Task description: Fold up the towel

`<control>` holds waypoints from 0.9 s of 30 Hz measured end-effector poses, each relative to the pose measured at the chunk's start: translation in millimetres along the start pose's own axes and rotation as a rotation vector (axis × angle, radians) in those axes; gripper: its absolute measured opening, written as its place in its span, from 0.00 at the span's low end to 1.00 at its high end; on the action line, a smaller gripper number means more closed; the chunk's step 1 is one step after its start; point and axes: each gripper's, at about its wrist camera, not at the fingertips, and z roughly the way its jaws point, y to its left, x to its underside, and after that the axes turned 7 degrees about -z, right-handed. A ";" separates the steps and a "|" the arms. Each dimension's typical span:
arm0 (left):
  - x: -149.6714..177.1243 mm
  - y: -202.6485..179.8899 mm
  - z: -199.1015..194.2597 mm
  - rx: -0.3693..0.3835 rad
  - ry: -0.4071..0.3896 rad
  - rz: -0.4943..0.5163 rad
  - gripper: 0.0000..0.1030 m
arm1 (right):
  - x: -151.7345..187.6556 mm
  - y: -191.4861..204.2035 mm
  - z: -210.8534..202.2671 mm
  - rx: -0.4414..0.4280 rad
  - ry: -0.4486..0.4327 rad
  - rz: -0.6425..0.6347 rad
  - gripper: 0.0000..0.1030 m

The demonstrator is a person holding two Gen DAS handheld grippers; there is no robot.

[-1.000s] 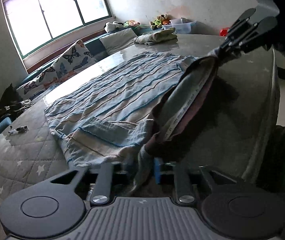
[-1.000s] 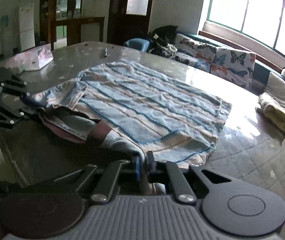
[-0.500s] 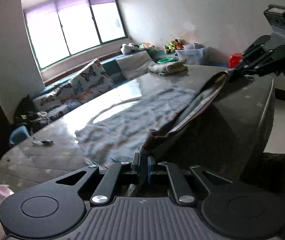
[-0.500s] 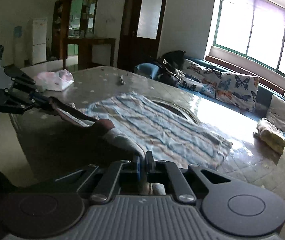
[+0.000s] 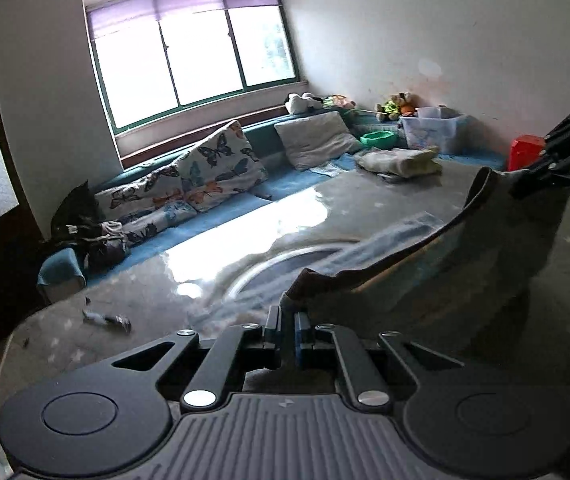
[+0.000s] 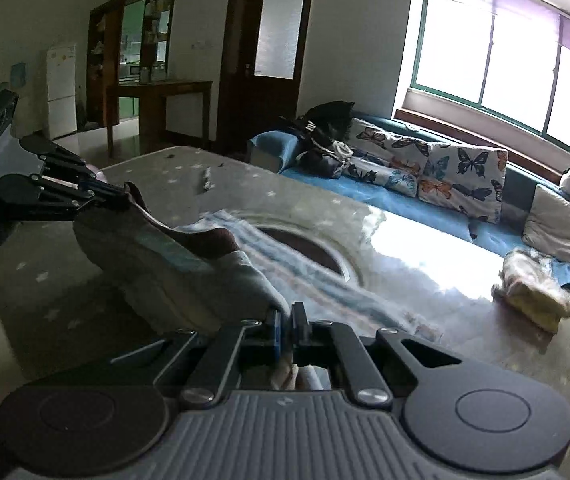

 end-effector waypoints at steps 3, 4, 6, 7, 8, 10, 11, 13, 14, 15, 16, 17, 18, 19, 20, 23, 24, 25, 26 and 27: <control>-16.5 10.6 28.9 -0.007 0.013 -0.017 0.06 | -12.1 -19.8 20.6 0.009 0.006 0.011 0.04; -21.4 14.1 38.5 -0.009 0.019 -0.022 0.06 | -15.6 -26.7 28.4 0.012 0.009 0.015 0.04; -31.2 21.0 57.9 -0.012 0.031 -0.030 0.06 | -22.0 -39.8 45.2 0.016 0.017 0.024 0.04; -35.2 24.4 68.0 -0.015 0.040 -0.034 0.06 | -24.7 -45.8 54.5 0.017 0.023 0.029 0.04; -39.0 27.8 78.3 -0.018 0.051 -0.038 0.06 | -27.5 -51.9 63.8 0.019 0.029 0.034 0.04; -44.1 33.5 99.7 -0.017 0.077 -0.042 0.06 | -30.2 -61.2 79.5 0.022 0.043 0.041 0.04; -45.7 36.2 110.8 -0.017 0.091 -0.043 0.06 | -30.0 -68.6 91.4 0.019 0.060 0.054 0.04; -47.8 41.1 133.1 -0.017 0.119 -0.046 0.06 | -27.7 -78.6 109.6 0.022 0.079 0.084 0.04; -48.0 43.3 144.5 -0.018 0.134 -0.050 0.06 | -26.0 -83.2 119.4 0.021 0.090 0.099 0.04; -47.4 44.6 154.8 -0.019 0.148 -0.051 0.06 | -24.2 -87.8 129.3 0.020 0.102 0.114 0.04; -46.5 45.5 164.7 -0.018 0.161 -0.050 0.06 | -21.8 -91.7 139.2 0.023 0.111 0.135 0.04; -45.4 46.6 175.9 -0.019 0.177 -0.054 0.06 | -18.9 -95.8 148.4 0.023 0.121 0.153 0.04; -43.5 46.8 185.1 -0.021 0.189 -0.054 0.06 | -14.8 -99.4 157.0 0.029 0.133 0.173 0.04; -41.2 46.5 193.2 -0.024 0.198 -0.052 0.06 | -10.6 -102.9 165.5 0.036 0.146 0.193 0.05; -38.9 46.2 201.3 -0.025 0.210 -0.053 0.06 | -5.6 -106.2 174.3 0.040 0.162 0.215 0.05; -29.7 44.0 221.6 -0.040 0.250 -0.051 0.09 | 8.5 -111.3 194.4 0.048 0.196 0.258 0.07; -27.3 44.7 226.7 -0.046 0.261 -0.061 0.10 | 13.5 -113.2 201.6 0.052 0.207 0.274 0.07; -25.2 46.0 231.6 -0.053 0.273 -0.075 0.10 | 18.5 -115.0 208.8 0.056 0.218 0.290 0.09; -23.0 47.4 236.5 -0.060 0.284 -0.088 0.11 | 24.0 -119.0 215.6 0.063 0.223 0.329 0.11; -21.5 49.2 238.8 -0.071 0.290 -0.102 0.13 | 27.4 -121.9 219.0 0.062 0.227 0.357 0.11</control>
